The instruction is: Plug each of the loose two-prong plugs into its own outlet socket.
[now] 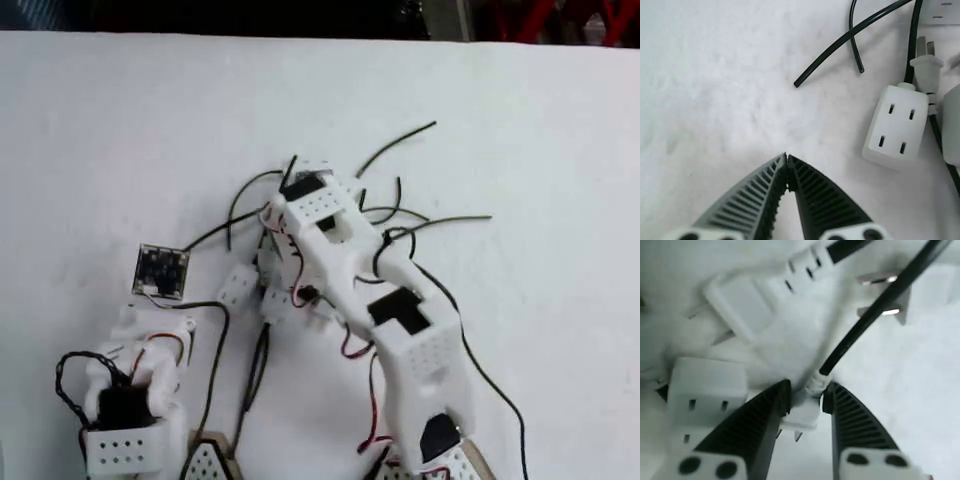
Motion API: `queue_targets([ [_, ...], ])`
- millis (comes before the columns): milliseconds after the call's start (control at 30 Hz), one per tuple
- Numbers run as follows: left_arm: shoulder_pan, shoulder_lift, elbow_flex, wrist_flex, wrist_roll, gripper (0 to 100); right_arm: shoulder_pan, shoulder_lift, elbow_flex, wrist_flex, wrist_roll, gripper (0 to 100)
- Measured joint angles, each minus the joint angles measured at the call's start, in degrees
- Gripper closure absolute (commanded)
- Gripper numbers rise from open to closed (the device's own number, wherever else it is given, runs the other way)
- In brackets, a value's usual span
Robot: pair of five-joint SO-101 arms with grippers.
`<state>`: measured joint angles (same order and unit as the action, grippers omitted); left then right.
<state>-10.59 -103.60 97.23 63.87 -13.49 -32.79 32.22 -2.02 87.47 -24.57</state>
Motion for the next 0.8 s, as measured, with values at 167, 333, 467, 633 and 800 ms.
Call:
queue_targets([
  [167, 0.00, -0.09, 0.00, 0.00, 0.00, 98, -0.53, 2.64, -4.40, 5.36, 0.18, 97.8],
  [333, 0.00, -0.09, 0.00, 0.00, 0.00, 98, -0.53, 2.64, -5.80, 8.62, 5.63, 98.1],
  [467, 0.00, -0.09, 0.00, 0.00, 0.00, 98, 0.53, -1.23, -4.31, 9.41, 11.69, 98.1],
  [633, 0.00, -0.09, 0.00, 0.00, 0.00, 98, 4.13, -12.92, 1.76, 9.41, 22.15, 98.1],
  [800, 0.00, -0.09, 0.00, 0.00, 0.00, 98, 9.58, -25.85, 10.02, 7.74, 37.45, 98.1],
])
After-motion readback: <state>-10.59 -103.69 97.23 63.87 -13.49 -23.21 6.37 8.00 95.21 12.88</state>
